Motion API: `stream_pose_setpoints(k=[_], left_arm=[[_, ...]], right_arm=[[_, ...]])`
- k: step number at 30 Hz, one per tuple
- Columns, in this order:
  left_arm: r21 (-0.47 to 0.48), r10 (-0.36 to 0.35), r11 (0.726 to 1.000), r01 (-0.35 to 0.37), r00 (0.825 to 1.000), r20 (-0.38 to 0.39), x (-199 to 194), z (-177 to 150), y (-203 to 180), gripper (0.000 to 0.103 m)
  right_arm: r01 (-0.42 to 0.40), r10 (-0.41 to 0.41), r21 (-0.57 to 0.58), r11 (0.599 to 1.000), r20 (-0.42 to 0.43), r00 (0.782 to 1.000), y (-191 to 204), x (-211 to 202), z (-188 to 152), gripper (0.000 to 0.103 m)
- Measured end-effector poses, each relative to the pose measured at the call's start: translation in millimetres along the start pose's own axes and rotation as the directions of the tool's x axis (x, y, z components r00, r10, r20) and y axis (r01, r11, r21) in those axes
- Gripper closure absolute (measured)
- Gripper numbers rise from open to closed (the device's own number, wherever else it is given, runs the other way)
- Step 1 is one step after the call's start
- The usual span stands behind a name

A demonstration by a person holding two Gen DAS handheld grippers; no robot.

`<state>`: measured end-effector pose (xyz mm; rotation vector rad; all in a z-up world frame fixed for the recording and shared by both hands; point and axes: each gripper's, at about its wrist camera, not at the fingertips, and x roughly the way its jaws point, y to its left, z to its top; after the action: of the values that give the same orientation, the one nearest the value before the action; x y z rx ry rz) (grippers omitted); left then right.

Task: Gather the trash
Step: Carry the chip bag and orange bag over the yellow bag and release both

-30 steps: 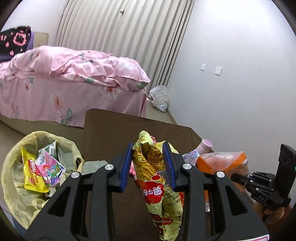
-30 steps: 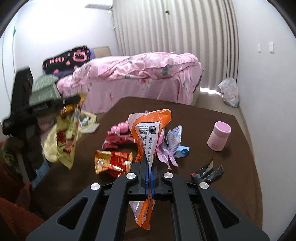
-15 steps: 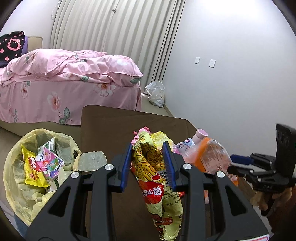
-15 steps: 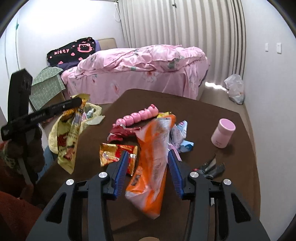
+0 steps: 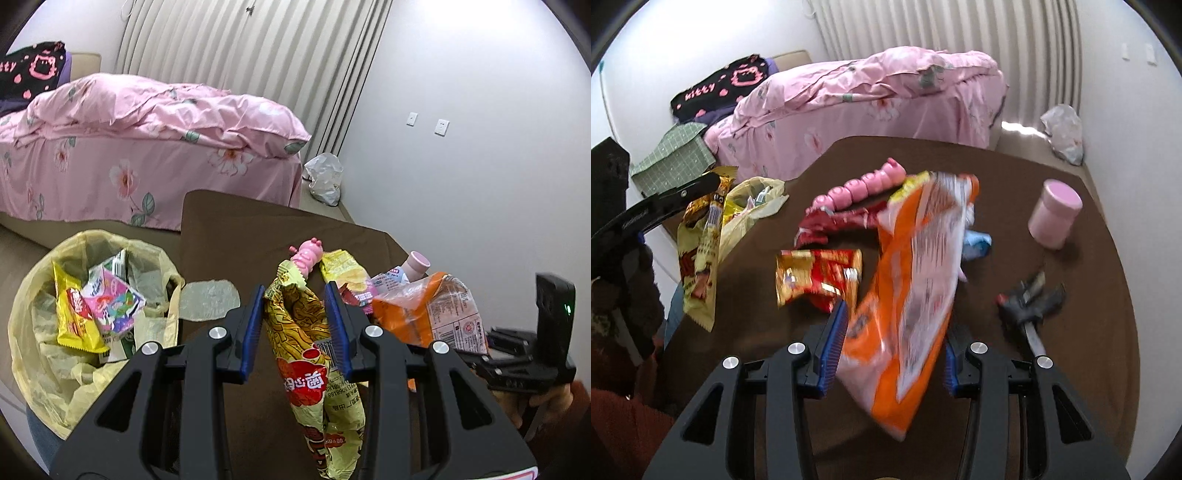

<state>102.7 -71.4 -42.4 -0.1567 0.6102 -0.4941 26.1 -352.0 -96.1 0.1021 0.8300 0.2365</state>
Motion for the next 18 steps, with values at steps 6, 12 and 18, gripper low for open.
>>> stream_pose_setpoints(k=[6, 12, 18], left_arm=[[0.008, -0.016, 1.0, 0.016, 1.0, -0.025, 7, -4, -8, 0.071], [0.03, -0.008, 1.0, 0.008, 1.0, -0.014, 0, -5, -12, 0.071], [0.004, -0.011, 1.0, 0.011, 0.999, -0.042, 9, -6, -9, 0.071]], right_arm=[[-0.017, 0.01, 0.12, 0.993, 0.058, 0.998, -31, -11, 5, 0.061], [-0.01, -0.005, 0.213, 0.977, 0.073, 0.997, -42, -12, -9, 0.061], [-0.059, 0.033, 0.36, 0.931, 0.077, 0.996, -47, -3, -48, 0.06]])
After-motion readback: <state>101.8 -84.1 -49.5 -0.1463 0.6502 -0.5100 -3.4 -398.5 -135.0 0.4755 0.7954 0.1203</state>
